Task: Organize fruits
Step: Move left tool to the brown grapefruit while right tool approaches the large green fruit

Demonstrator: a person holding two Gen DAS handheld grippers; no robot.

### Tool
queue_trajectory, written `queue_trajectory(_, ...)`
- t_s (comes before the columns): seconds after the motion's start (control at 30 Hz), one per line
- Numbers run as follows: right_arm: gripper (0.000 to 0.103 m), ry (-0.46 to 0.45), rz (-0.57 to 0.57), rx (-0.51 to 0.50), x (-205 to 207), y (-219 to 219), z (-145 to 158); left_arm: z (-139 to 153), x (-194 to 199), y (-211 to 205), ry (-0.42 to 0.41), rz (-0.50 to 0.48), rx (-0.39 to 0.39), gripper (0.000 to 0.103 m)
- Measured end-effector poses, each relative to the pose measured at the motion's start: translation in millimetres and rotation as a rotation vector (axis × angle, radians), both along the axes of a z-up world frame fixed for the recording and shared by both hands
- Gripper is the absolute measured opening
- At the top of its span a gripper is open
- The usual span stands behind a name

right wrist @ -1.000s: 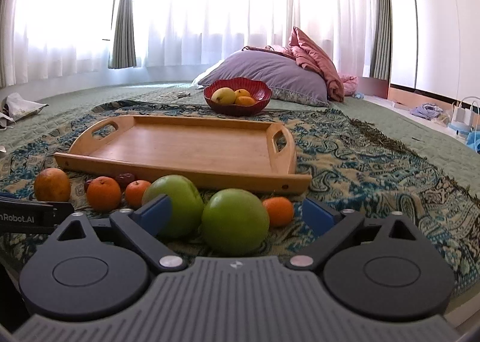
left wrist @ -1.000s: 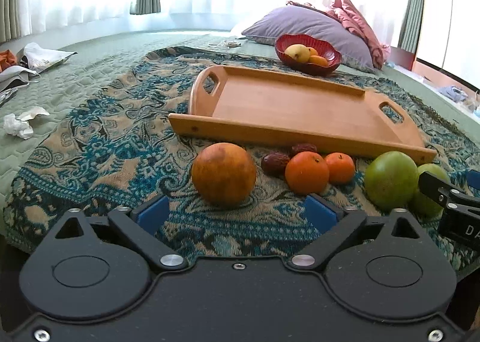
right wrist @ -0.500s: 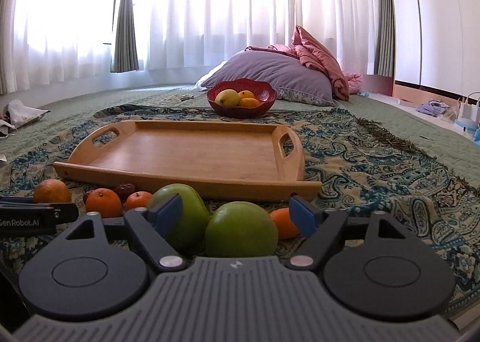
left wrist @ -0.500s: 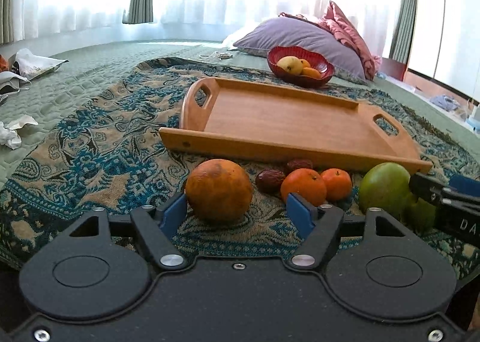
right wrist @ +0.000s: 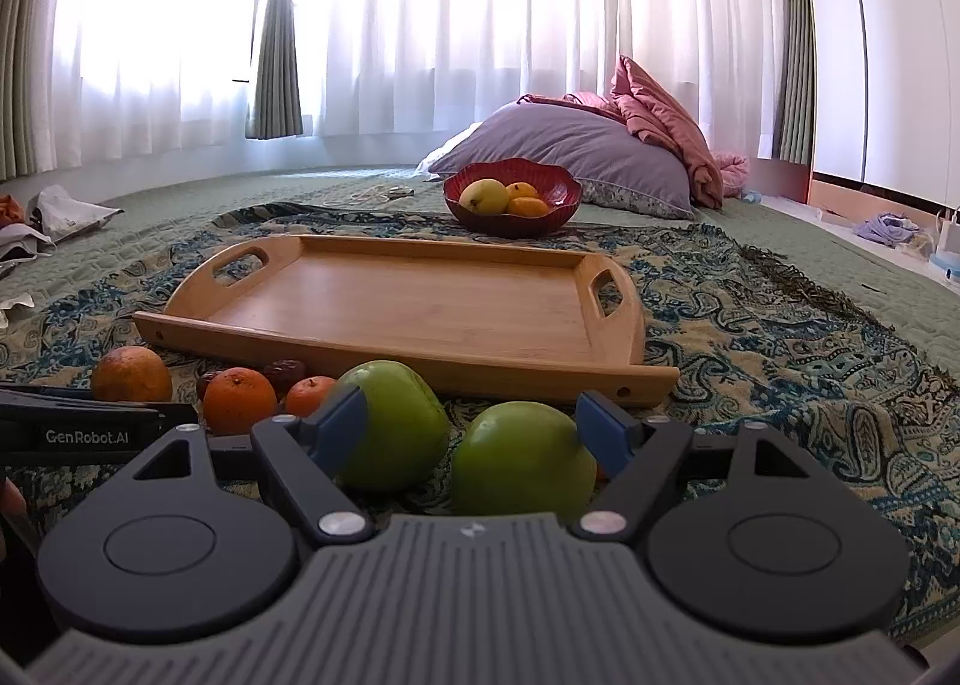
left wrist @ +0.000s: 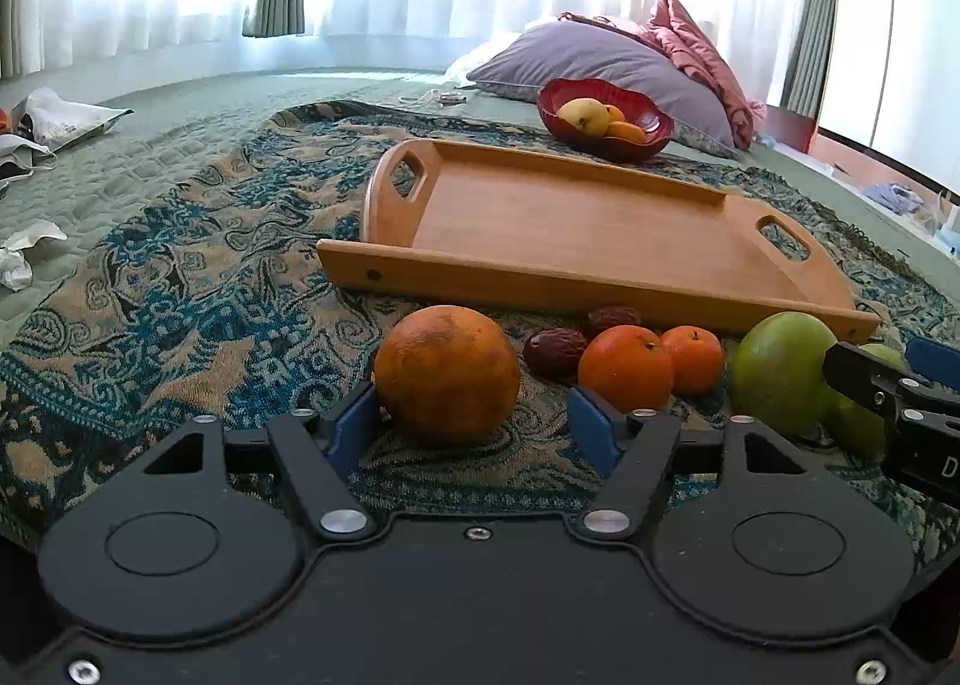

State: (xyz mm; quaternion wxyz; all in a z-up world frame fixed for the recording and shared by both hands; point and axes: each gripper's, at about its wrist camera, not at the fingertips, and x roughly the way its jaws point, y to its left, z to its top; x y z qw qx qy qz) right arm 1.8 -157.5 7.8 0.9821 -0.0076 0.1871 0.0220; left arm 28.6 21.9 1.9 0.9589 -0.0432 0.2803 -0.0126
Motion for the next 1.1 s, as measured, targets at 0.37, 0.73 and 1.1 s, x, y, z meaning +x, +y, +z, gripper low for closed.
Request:
queue_trajectory(0.37,0.091,0.038,0.099,0.037,13,-11,0,-1,6,3,-0.017,0.031,0.014,0.049)
queue_trajectory(0.73,0.092,0.062,0.075,-0.013,4,-14,-7,1,-2,3,-0.025,0.034,0.008,0.048)
queue_trajectory(1.1,0.091,0.070,0.095,0.003,18,-12,-8,1,-5,3,-0.026,0.034,0.013,0.048)
